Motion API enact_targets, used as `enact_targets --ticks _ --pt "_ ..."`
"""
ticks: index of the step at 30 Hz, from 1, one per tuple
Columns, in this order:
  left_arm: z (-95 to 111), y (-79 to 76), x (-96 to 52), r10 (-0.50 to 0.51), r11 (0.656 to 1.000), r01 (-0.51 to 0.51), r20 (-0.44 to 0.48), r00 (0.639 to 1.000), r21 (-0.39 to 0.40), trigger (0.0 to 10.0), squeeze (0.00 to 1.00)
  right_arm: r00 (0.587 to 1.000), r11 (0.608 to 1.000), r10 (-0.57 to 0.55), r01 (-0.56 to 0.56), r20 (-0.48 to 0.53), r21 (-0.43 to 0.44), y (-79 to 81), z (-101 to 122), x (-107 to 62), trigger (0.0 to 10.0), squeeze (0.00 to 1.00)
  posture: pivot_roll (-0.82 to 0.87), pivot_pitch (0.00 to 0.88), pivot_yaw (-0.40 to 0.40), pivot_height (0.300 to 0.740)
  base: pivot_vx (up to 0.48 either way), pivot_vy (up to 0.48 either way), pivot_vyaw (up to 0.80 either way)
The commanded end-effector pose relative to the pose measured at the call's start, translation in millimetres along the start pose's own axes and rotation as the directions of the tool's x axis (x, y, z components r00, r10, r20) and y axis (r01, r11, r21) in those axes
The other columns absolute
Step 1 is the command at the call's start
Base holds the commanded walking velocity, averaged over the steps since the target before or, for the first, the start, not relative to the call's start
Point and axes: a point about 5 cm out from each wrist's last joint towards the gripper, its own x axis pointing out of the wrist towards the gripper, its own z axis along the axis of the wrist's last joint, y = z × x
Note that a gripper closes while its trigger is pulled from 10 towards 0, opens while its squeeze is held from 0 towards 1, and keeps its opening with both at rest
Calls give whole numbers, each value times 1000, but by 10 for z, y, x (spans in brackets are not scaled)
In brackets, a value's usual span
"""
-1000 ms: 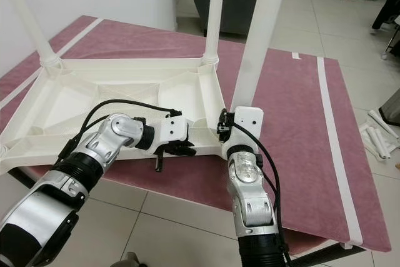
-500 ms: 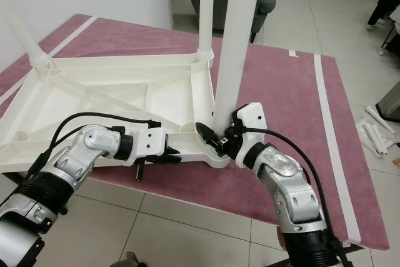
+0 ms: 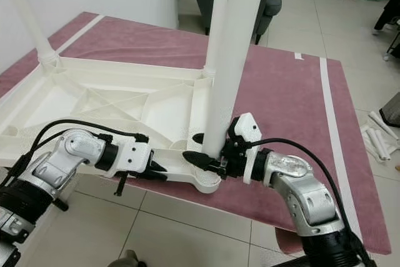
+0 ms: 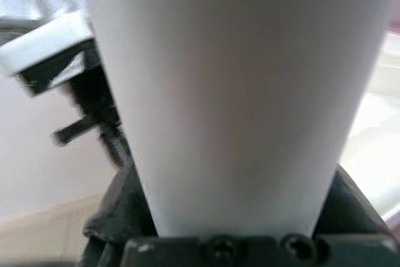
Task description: Building children table
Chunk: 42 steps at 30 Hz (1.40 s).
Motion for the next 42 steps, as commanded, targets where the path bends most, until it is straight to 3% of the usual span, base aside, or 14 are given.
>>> enact_targets --ticks 1,6,9,10,17,21,22,25,28,30,31,36,39,42 --pt "303 73 119 -74 988 61 85 994 142 0 0 968 976 -215 219 -129 12 -185 -219 28 0 0 113 17 -23 740 0 0 0" --pt "410 220 227 -50 989 32 127 991 144 0 0 848 863 -493 505 -195 15 -371 -362 61 0 0 104 18 -17 740 0 0 0" --pt "563 362 404 -47 988 21 174 984 153 0 0 607 620 -748 783 -268 44 -514 -515 20 0 0 90 21 -4 740 0 0 0" --pt "659 438 516 -46 988 16 198 979 154 0 0 426 427 -853 902 -301 64 -539 -570 -21 0 0 86 24 3 740 0 0 0" --pt "796 534 659 -43 987 6 230 972 159 0 0 173 171 -937 985 -305 33 -492 -589 -57 0 0 80 26 7 740 0 0 0" --pt "822 542 688 -51 987 12 238 970 161 0 0 204 192 -932 979 -299 69 -466 -567 18 0 0 73 28 14 740 0 0 0" --pt "799 529 677 -54 987 16 234 971 160 0 0 273 262 -928 962 -254 75 -469 -504 61 10000 0 71 29 16 740 0 0 0" --pt "774 521 669 -55 987 19 230 972 158 0 0 312 306 -928 950 -202 60 -472 -436 86 10000 0 72 31 16 740 0 0 0" --pt "693 457 604 -72 986 37 215 974 161 0 0 571 571 -821 821 -11 21 -417 -167 159 10000 0 84 34 7 740 0 0 0" --pt "679 445 593 -77 986 42 212 974 164 0 0 618 619 -786 785 19 17 -393 -119 170 10000 0 84 34 7 740 0 0 0" --pt "660 420 575 -84 984 49 206 975 169 0 0 687 688 -725 726 40 14 -367 -72 172 10000 1000 85 34 5 740 0 0 0" --pt "602 319 524 -121 978 85 185 975 192 0 0 804 807 -588 591 87 -10 -345 72 102 10000 1000 90 34 1 740 0 0 0" --pt "538 187 436 -160 968 123 158 974 219 0 0 939 937 -335 340 80 -77 -238 174 19 10000 0 92 34 -2 740 0 0 0" --pt "522 150 414 -171 965 135 149 974 227 0 0 958 954 -279 285 70 -89 -220 183 -4 10000 0 92 34 -2 740 0 0 0"
